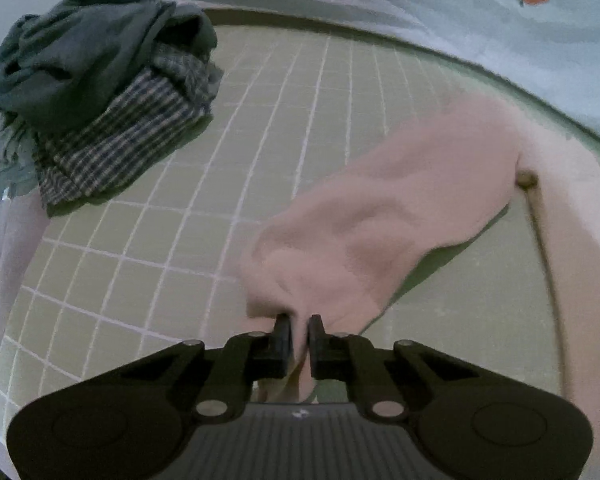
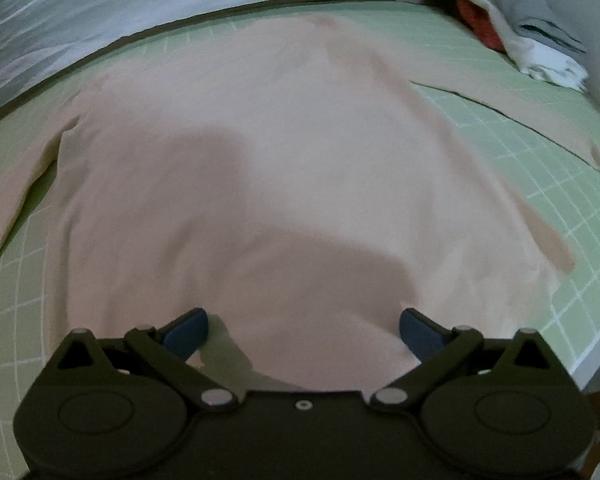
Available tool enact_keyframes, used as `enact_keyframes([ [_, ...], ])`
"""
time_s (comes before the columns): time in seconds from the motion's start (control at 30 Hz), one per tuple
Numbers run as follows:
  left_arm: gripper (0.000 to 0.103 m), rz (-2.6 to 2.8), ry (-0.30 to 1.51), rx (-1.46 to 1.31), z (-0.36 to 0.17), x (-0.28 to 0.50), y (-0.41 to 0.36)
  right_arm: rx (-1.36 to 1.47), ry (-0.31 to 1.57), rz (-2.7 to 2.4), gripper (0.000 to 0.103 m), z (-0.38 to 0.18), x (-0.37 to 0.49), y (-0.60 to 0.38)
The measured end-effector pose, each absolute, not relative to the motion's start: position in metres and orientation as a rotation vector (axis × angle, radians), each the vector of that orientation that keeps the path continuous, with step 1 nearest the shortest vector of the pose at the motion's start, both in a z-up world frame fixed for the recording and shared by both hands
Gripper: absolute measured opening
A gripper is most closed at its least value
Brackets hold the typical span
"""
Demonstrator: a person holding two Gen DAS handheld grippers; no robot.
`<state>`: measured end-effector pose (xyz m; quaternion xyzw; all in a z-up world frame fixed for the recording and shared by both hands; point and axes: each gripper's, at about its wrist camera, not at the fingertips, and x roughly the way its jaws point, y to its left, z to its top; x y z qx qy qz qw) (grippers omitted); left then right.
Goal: Fold clothes
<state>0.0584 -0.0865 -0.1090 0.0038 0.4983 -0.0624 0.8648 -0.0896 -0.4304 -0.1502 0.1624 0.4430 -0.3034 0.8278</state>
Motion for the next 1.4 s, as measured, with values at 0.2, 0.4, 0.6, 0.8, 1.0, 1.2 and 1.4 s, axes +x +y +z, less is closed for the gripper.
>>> enact_keyframes([
  [0.2, 0.01, -0.243, 0.945, 0.036, -0.071, 0.06, -0.169, 0.335, 0.913, -0.621, 0.102, -0.137, -0.099, -0.459],
  [0.4, 0.01, -0.464, 0.845, 0.047, -0.043, 0.054, -0.274, 0.352, 0.881, -0.659, 0.102, -0.131, -0.116, -0.508],
  [0.6, 0.049, -0.612, 0.768, 0.089, -0.034, 0.023, -0.338, 0.344, 0.879, -0.654, 0.102, -0.13, -0.116, -0.547],
  [0.8, 0.069, -0.432, 0.837, 0.122, -0.05, 0.023, -0.316, 0.315, 0.862, -0.579, 0.102, -0.125, -0.092, -0.558],
  [1.0, 0.076, -0.276, 0.903, 0.068, -0.054, 0.049, -0.258, 0.305, 0.852, -0.447, 0.102, -0.122, -0.044, -0.52],
  [1.2, 0.076, -0.219, 0.945, 0.04, -0.057, 0.085, -0.215, 0.302, 0.888, -0.349, 0.091, -0.131, 0.006, -0.482],
  [1.4, 0.077, -0.243, 0.97, 0.03, -0.066, 0.104, -0.212, 0.286, 0.942, -0.337, 0.074, -0.141, 0.026, -0.477],
])
